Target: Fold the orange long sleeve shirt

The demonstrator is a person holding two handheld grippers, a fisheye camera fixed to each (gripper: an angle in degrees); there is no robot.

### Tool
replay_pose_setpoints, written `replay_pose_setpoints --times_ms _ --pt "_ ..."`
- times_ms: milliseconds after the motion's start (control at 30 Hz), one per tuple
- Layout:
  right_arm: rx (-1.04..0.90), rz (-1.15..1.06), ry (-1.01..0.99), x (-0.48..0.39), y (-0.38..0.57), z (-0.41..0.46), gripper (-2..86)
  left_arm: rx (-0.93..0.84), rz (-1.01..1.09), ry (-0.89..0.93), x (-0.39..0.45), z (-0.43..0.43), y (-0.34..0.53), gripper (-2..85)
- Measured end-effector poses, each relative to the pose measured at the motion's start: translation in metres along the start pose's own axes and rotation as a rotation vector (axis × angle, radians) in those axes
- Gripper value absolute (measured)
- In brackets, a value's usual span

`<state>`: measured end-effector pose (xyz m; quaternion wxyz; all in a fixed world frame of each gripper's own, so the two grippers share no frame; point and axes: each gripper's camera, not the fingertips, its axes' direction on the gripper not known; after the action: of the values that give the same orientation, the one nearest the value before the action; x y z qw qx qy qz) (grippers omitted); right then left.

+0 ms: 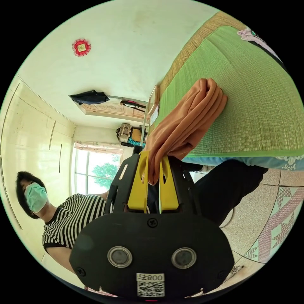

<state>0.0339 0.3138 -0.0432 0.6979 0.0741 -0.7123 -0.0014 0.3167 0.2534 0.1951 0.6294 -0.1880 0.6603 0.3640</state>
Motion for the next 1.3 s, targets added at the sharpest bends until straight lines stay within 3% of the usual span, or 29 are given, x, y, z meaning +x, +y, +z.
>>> replay_pose_setpoints --times_ms 300,567,700,833,1067,1200,1300 --pt "-0.034 -0.092 0.039 -0.065 -0.100 -0.057 3.2 0.055 0.063 0.082 0.041 0.047 -0.052 6.3" --pt "-0.014 -0.160 0.088 -0.122 -0.226 -0.135 1.9 0.143 0.154 0.110 0.104 0.111 -0.156 5.8" --pt "0.038 -0.224 0.148 -0.171 -0.290 -0.206 1.3 0.176 0.198 0.125 0.138 0.156 -0.208 5.7" --pt "0.143 -0.358 0.192 -0.246 -0.321 -0.323 1.1 0.161 0.379 0.128 0.216 0.234 -0.264 5.6" --pt "0.376 -0.499 0.293 -0.320 -0.266 -0.544 1.7 0.046 0.741 0.105 0.331 0.442 -0.300 5.7" --pt "0.492 -0.340 0.372 -0.257 -0.192 -0.659 2.7 -0.075 0.779 0.018 0.316 0.566 -0.295 5.9" --pt "0.562 -0.104 0.333 -0.164 -0.138 -0.718 3.3 -0.230 0.656 -0.082 0.260 0.671 -0.295 6.0"
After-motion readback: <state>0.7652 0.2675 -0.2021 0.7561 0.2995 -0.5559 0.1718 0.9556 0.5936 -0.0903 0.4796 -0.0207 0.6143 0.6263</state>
